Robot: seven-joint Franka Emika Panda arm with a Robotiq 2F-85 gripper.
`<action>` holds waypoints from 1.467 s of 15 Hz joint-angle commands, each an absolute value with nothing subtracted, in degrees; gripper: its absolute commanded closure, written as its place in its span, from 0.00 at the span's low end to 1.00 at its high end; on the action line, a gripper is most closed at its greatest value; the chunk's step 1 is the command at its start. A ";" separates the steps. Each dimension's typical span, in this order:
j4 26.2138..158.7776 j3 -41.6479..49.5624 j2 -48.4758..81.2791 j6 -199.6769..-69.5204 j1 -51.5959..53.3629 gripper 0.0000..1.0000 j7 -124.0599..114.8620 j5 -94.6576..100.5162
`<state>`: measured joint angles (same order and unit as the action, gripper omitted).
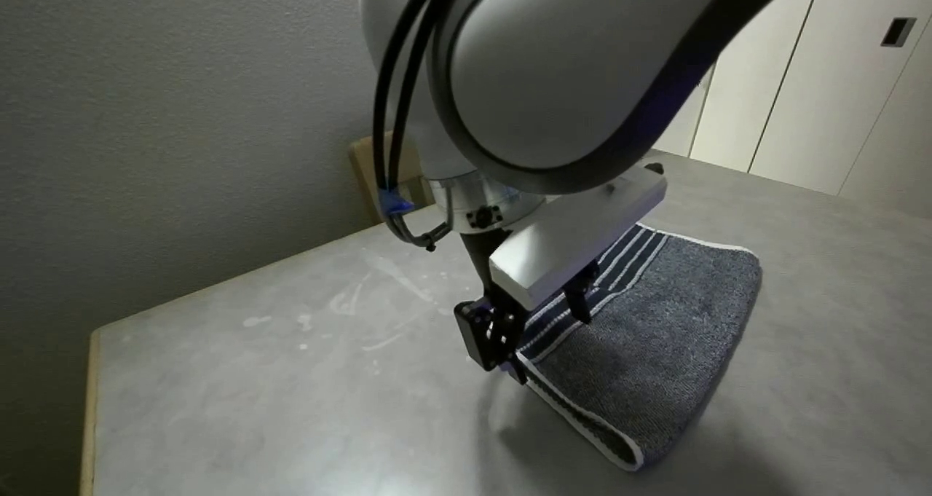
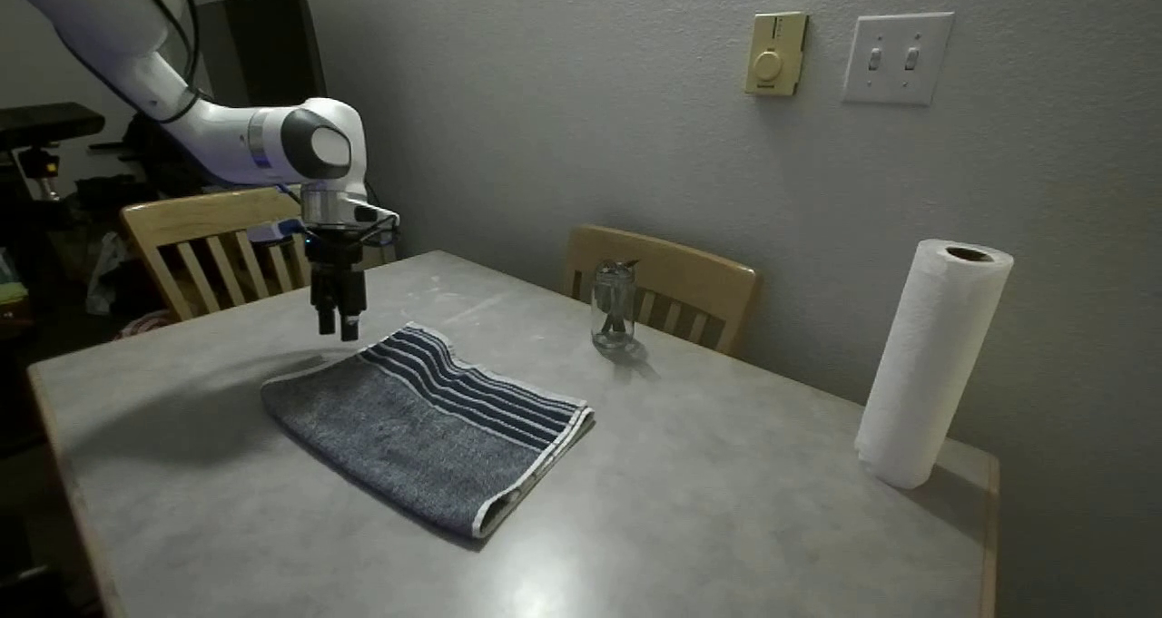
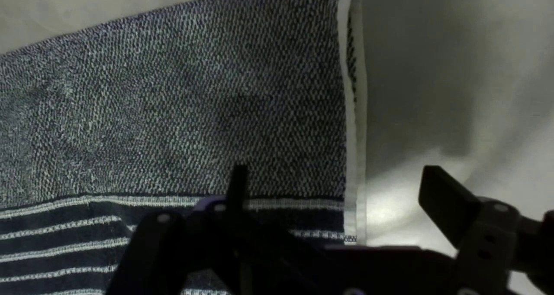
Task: Unfold the towel then fold it again
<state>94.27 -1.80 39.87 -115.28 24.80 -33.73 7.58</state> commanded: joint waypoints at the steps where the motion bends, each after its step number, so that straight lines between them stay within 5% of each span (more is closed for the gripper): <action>1: 91.64 -1.54 41.51 -111.61 25.25 0.00 -35.20 8.95; 22: 82.85 -0.14 50.46 -108.94 26.30 0.00 -36.78 11.61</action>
<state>85.86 -0.69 48.33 -109.37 25.23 -35.62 9.95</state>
